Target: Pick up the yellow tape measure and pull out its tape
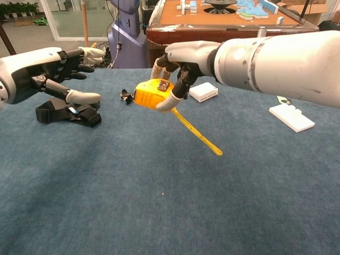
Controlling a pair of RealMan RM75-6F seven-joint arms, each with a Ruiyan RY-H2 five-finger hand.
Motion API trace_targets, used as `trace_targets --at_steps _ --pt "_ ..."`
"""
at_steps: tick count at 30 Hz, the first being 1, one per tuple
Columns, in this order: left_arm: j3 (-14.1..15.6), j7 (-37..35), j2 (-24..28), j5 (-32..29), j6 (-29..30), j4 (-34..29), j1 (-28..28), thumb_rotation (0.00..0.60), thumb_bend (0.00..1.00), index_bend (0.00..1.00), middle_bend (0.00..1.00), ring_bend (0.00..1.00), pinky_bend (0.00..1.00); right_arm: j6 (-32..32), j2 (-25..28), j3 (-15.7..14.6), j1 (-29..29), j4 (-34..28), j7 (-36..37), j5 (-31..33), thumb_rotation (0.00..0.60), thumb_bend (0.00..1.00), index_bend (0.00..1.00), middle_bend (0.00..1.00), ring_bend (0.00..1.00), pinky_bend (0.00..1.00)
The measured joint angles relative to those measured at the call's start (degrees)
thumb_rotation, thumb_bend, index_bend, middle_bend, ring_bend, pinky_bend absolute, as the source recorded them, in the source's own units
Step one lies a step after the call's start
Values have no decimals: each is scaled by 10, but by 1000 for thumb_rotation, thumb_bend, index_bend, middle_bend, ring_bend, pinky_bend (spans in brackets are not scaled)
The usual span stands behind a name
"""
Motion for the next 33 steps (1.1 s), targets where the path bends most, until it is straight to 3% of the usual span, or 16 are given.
trace_targets --at_steps 11,33 --pt "-9 13 -55 -37 9 17 -17 600 174 0 0 0 0 14 -35 6 13 26 9 12 600 720 664 655 580 350" --pt "-24 52 -99 -89 15 39 -39 600 173 0 0 0 0 10 -70 17 20 57 24 10 600 735 666 655 585 359"
